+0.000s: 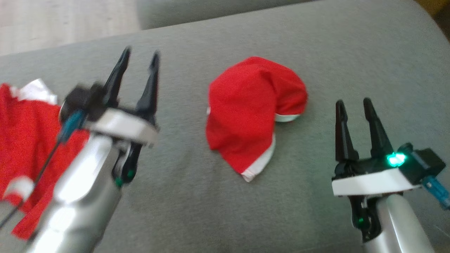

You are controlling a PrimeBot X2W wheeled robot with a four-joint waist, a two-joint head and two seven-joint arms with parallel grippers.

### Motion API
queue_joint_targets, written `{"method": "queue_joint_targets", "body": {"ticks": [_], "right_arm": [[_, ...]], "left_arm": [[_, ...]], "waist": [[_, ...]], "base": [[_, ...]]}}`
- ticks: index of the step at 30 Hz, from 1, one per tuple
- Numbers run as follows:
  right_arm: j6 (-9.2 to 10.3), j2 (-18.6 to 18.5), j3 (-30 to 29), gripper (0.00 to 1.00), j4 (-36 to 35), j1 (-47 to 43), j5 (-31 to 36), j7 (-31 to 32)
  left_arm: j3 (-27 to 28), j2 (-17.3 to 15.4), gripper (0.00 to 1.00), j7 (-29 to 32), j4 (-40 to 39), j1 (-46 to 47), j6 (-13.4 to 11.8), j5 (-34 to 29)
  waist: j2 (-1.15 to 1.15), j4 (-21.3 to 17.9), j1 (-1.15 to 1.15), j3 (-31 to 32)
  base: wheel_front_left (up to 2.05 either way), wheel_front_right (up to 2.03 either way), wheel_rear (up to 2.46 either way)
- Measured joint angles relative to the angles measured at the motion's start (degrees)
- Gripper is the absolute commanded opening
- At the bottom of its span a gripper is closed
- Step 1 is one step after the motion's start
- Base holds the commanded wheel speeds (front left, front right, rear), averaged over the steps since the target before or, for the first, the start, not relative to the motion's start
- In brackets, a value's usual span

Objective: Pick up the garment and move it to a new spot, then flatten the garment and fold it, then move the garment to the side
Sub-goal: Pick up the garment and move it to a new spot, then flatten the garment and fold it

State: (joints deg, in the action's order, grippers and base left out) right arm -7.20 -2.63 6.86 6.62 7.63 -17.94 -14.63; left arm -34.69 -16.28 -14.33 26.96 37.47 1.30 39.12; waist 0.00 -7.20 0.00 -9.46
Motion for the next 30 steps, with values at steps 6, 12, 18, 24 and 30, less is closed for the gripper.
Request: {"method": "queue_joint_targets", "body": {"ticks": [6, 12, 18, 24, 30], "right_arm": [[0.00, 0.0, -0.4, 1.00, 0.5, -2.1, 1.8, 0.0], [0.00, 0.0, -0.5, 1.00, 1.0, -2.9, 2.9, 0.0], [0.00, 0.0, -0.5, 1.00, 1.3, -4.1, 3.5, 0.0], [0.00, 0.0, 2.6, 1.00, 1.8, -3.8, 8.6, 0.0], [0.00, 0.0, 10.0, 1.00, 10.4, -0.5, 15.4, 0.0]], "left_arm": [[9.5, -0.6, 1.00, -0.3, -8.9, -15.2, -1.5, -7.5], [15.1, 3.0, 1.00, -0.4, -12.5, -26.1, -1.8, -13.6], [21.2, 8.6, 1.00, -0.4, -14.5, -29.9, 0.9, -18.2], [23.8, 11.1, 1.00, -0.4, -14.2, -29.6, 3.8, -21.8], [23.8, 12.5, 1.00, -0.4, -12.5, -29.5, 5.1, -22.8]], "waist": [[0.00, 4.6, 0.00, 1.8], [0.00, 6.8, -0.01, 3.4], [0.00, 7.9, -0.01, 4.0], [0.00, 9.0, -0.01, 3.4], [0.00, 11.2, 0.00, 2.3]], "base": [[0.00, 0.00, 0.00], [0.00, 0.00, 0.00], [0.00, 0.00, 0.00], [0.00, 0.00, 0.00], [0.00, 0.00, 0.00]]}}
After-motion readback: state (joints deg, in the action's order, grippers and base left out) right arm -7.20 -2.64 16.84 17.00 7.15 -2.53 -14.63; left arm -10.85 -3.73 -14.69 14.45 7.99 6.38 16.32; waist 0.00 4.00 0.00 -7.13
